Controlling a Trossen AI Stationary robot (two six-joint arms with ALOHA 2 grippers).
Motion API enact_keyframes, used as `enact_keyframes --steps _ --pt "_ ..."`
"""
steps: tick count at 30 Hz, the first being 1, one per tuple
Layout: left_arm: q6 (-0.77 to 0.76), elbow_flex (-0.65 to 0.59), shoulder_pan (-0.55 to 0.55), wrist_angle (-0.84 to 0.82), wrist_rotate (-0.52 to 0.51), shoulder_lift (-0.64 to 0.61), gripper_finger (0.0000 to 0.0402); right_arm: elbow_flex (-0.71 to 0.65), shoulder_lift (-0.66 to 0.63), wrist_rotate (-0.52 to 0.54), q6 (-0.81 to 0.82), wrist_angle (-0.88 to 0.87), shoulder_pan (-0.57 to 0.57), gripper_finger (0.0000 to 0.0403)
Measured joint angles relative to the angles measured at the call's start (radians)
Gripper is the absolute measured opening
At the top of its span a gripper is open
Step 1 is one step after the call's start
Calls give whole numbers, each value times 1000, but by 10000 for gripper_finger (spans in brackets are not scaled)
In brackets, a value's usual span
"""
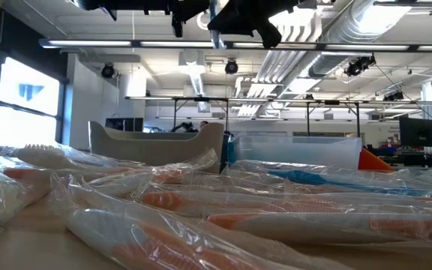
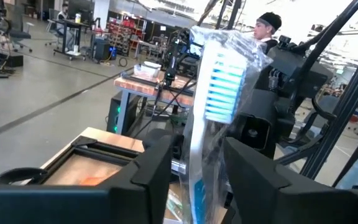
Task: Pick & Place Toothbrushes
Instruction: Put the blue toothbrush into the dark blue bin
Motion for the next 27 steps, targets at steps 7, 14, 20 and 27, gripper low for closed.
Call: enact_keyframes --steps 7,14,20,27 --pt "0 0 0 0 0 0 57 0 0 0 0 0 0 19" --pt "0 0 0 0 -1 0 11 0 0 1 -1 0 0 19" --pt "0 0 0 -3 1 0 15 -1 0 -44 -4 0 0 22" --pt "-3 0 0 -23 5 0 8 -1 0 -96 30 4 0 83"
